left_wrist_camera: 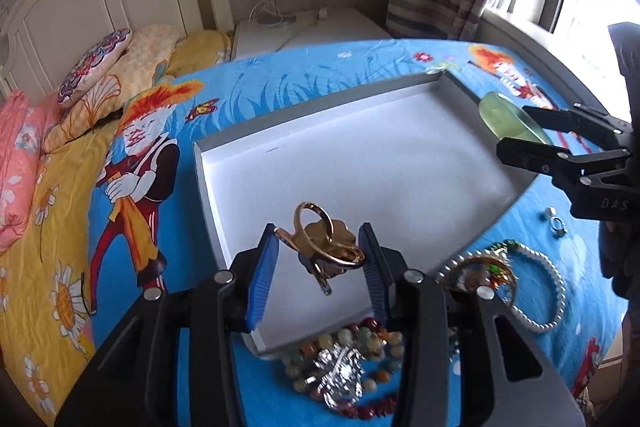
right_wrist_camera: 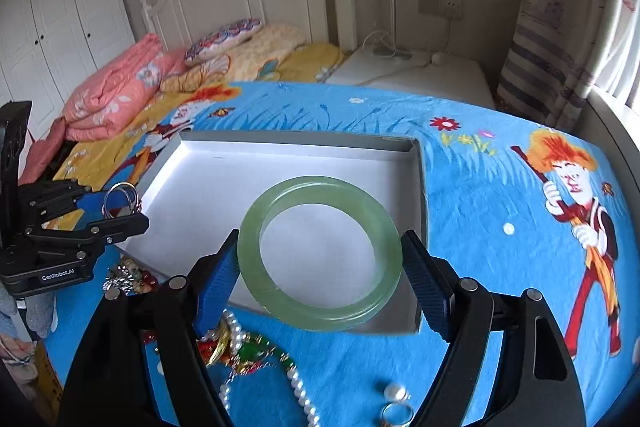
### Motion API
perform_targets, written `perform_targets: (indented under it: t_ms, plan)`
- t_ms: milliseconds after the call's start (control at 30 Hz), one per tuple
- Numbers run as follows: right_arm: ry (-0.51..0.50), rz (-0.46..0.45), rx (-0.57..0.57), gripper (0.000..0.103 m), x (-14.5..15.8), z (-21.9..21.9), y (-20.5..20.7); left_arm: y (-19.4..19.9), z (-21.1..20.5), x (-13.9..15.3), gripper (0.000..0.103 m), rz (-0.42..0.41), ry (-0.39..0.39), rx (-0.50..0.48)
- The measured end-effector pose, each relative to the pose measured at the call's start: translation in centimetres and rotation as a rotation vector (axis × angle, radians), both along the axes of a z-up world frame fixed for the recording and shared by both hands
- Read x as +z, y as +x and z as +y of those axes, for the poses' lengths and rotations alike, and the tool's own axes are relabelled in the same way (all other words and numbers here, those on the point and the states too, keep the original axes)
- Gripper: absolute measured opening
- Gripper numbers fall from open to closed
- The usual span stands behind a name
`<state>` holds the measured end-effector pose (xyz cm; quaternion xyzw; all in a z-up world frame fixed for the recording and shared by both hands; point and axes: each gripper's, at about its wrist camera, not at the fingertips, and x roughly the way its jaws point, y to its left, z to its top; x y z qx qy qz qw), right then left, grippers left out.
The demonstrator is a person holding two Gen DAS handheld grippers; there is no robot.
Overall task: Organize jewelry
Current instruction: 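Carry the gold ring into the tray with the left tool while the right tool places the jade bangle there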
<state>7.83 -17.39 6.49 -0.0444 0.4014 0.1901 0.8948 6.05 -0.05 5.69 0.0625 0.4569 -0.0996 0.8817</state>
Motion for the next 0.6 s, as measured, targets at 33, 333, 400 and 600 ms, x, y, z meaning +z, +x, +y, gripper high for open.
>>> perform_targets:
  t_ms: [33,333,400,600]
  plan:
    - [-0.026,0.018,0.011,0.077,-0.2,0.3,0.6,0.6,0.0,-0.3,0.041,0.017,0.012,0.008]
    - [-0.181,0.11,0.047,0.077,-3.1,2.0,3.8,2.5,0.6,-3.2,0.041,0.069,0.07,0.023]
    - [-0.21,0.13,0.047,0.078,-3.9,2.2,4.1,2.5,0.5,-3.5,0.045,0.067,0.074,0.014]
    - [-0.299,0.121,0.159,0.095,-4.7,2.7,3.4,1.4,-0.4,-3.8,0.077,0.061,0.104,-0.049]
